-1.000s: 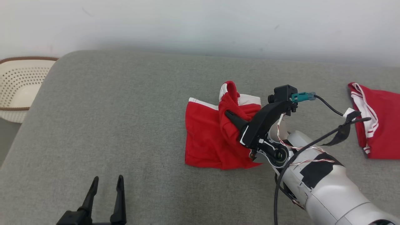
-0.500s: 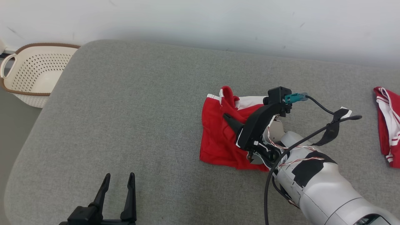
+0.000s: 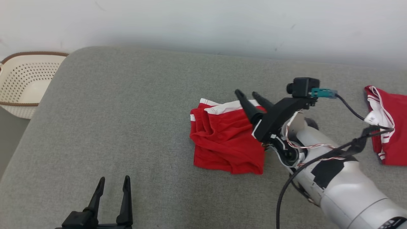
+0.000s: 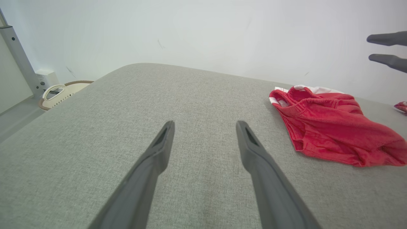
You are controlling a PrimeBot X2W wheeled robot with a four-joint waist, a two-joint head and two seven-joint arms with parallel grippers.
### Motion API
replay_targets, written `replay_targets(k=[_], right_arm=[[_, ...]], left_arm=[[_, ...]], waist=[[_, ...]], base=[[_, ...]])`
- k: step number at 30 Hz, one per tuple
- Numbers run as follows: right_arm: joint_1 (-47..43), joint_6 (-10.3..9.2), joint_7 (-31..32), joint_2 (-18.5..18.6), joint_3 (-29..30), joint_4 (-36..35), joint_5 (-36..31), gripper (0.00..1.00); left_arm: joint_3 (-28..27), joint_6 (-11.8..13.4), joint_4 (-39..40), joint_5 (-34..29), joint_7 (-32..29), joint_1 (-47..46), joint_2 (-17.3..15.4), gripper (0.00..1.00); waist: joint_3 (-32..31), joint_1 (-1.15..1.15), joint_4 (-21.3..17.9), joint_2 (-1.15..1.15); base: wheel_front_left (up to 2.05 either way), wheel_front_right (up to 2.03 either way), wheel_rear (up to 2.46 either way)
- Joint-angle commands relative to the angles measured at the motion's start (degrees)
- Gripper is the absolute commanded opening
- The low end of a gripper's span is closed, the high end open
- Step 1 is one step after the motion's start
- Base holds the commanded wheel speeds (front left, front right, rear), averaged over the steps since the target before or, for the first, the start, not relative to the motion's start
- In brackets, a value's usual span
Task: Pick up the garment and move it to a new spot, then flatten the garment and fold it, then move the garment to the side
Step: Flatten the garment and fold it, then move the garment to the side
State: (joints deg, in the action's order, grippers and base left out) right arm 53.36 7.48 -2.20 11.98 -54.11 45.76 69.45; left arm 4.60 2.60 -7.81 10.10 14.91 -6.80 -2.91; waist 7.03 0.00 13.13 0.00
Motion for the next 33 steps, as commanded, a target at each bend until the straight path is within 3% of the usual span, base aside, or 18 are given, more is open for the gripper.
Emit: replay_targets(k=[1,6,12,33], right_arm=[[-0.8,0.03,-0.7,0.6,-0.4,-0.2,-0.7,1.0],[-1.3,0.03,-4.3,4.0,-1.8,-0.3,-3.2,1.0],[-1.7,0.03,-4.0,6.3,-2.3,2.0,-3.9,1.0],[-3.1,0.03,4.9,1.7,-5.0,11.2,0.2,1.0]], left_arm=[[-0.2,-0.2,0.1,-0.6,0.2,0.8,0.0,1.0],[-0.9,-0.1,0.9,-1.2,0.2,1.4,0.0,1.0],[-1.8,0.1,1.5,-1.6,0.2,2.0,0.0,1.0],[-1.2,0.5,1.5,-0.4,0.2,0.1,0.0,1.0]], waist=[[-0.4,0.0,-0.5,0.0],[-0.7,0.0,-1.6,0.0],[-0.6,0.0,-2.3,0.0],[2.6,0.0,0.2,0.0]], base=[[0.0,0.0,0.0],[0.0,0.0,0.0],[0.0,0.0,0.0],[0.0,0.0,0.0]])
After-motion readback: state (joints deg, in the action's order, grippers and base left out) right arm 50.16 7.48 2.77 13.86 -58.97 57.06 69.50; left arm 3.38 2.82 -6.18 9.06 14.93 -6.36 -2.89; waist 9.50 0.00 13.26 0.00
